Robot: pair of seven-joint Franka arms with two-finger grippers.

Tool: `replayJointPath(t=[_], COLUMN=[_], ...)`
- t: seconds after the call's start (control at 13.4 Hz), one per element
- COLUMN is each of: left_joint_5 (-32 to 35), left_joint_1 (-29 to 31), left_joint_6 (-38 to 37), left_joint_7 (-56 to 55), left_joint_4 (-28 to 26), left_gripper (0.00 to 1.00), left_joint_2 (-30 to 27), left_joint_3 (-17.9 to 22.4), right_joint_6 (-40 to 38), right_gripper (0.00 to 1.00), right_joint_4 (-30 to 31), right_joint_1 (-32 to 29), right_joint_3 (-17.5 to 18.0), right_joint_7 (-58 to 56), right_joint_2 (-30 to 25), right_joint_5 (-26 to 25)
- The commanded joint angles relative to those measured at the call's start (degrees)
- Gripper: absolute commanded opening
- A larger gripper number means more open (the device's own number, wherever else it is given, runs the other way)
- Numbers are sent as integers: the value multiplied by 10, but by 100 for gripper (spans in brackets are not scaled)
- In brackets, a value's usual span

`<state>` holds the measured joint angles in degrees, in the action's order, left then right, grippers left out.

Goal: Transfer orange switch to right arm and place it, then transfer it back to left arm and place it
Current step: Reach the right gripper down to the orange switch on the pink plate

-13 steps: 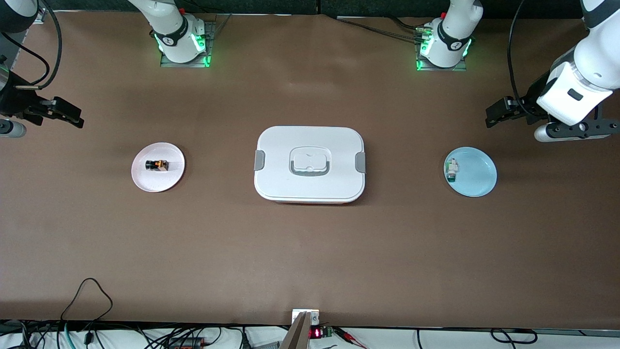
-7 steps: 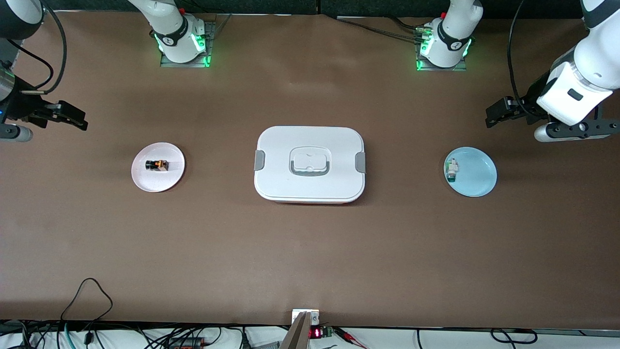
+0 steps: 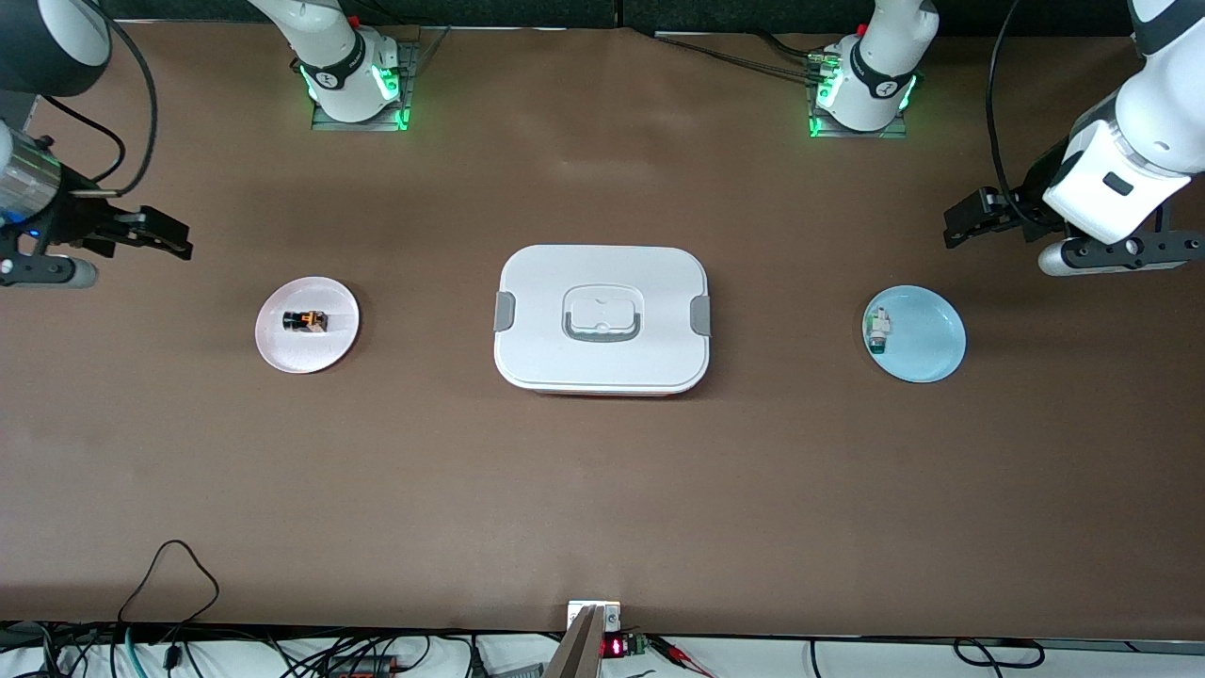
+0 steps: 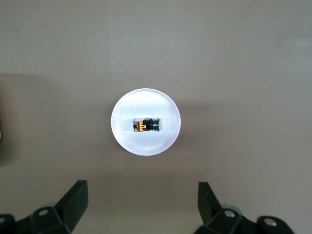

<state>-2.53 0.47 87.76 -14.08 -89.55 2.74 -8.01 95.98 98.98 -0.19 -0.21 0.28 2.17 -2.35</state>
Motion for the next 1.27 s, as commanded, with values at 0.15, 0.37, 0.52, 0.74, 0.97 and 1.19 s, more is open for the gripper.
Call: replayJointPath(t=[0.15,0.37,0.52,0.74,0.97,1.19], left_joint_5=[0,0,0,0,0,0], left_joint_1=[2,2,2,2,2,2], left_joint_6=[-2,-2,-2,-2,-2,-2], left_joint_7=[13,13,13,13,13,13], left_joint_4=[10,10,10,10,10,9], left_gripper=[100,100,100,100,100,100], left_joint_2=[3,2,3,3,2,3], left_joint_3=[-2,-2,-2,-2,-2,-2], right_joint_6=[17,54,109,169,198,258], right_gripper=[100,100,100,100,100,100], right_joint_4=[-13,-2,48,112,139,184], right_joint_1=[1,3,-8,-9,-8,-6], right_joint_3=[-5,-5,-4,1,4,5], right_joint_7=[-2,-2,-4,-4,-8,-9], right_joint_2=[48,74,78,78,86,99], right_joint_5=[3,2,-2,-2,-3,-5])
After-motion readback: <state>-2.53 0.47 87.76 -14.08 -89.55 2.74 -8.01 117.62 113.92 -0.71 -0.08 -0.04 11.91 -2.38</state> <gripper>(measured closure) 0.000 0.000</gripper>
